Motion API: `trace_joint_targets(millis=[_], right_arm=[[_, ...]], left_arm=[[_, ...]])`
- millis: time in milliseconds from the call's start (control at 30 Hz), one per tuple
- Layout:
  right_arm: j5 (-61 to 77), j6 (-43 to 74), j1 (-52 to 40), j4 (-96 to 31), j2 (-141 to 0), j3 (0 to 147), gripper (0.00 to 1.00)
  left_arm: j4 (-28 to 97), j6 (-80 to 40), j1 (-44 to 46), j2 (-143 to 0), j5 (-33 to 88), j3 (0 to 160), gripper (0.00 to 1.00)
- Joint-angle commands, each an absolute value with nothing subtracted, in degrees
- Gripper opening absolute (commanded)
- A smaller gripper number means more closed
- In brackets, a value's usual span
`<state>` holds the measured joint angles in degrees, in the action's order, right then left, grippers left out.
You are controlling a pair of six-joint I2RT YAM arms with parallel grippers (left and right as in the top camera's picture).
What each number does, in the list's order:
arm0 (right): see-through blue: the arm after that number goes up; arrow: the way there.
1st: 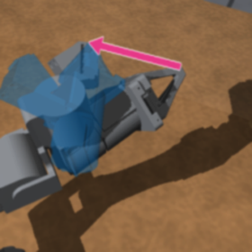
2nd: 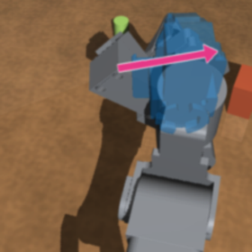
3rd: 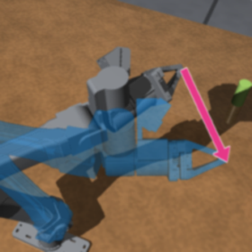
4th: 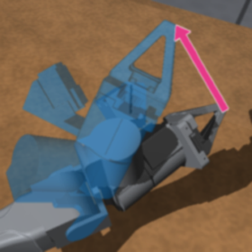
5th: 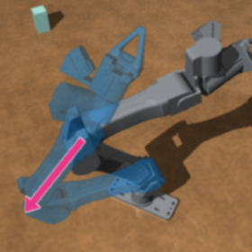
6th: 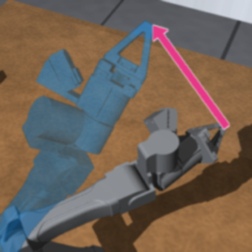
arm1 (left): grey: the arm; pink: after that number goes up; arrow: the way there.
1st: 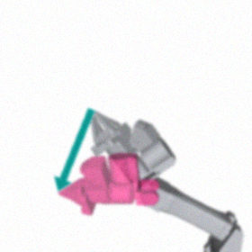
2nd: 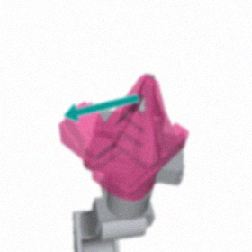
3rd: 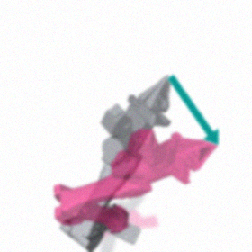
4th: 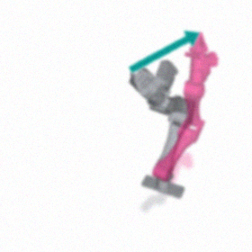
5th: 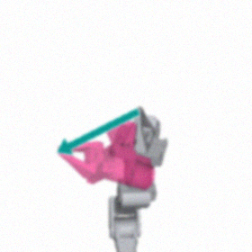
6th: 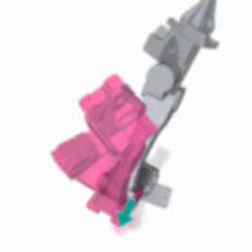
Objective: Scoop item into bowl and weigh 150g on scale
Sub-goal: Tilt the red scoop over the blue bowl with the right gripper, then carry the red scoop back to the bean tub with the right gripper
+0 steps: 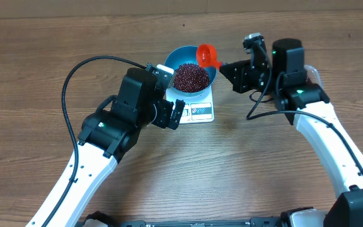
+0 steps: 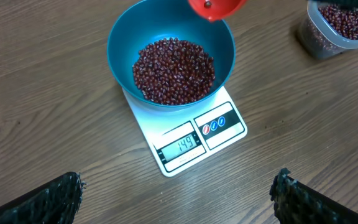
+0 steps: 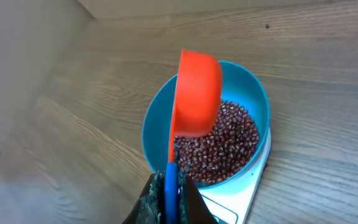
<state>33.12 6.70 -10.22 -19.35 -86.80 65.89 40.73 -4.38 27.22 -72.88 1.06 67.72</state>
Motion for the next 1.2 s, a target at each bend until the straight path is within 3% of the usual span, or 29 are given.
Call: trace_joint_targets(millis=[0,367,767,1167], right_arm=[[40.4,9.45,-7.2,-19.27,-86.8,67.85,0.04],[43.77,9.3,4.29,-25.69,-86.0,67.85,0.04],[39.94,1.3,16.19,-32.99,-80.25,67.85,0.04],[10.46,-16.45,17.37,-41.36,-73.41,67.85,0.04]], left_arm=[[40.51,-5.17,26.98,-72.77,1.48,68.03,1.0],[40.51,-5.17,26.98,-72.77,1.48,68.03,1.0],[40.51,-5.19,26.98,-72.77,1.48,68.03,1.0],[40.51,-5.17,26.98,-72.75,1.48,68.03,1.0]])
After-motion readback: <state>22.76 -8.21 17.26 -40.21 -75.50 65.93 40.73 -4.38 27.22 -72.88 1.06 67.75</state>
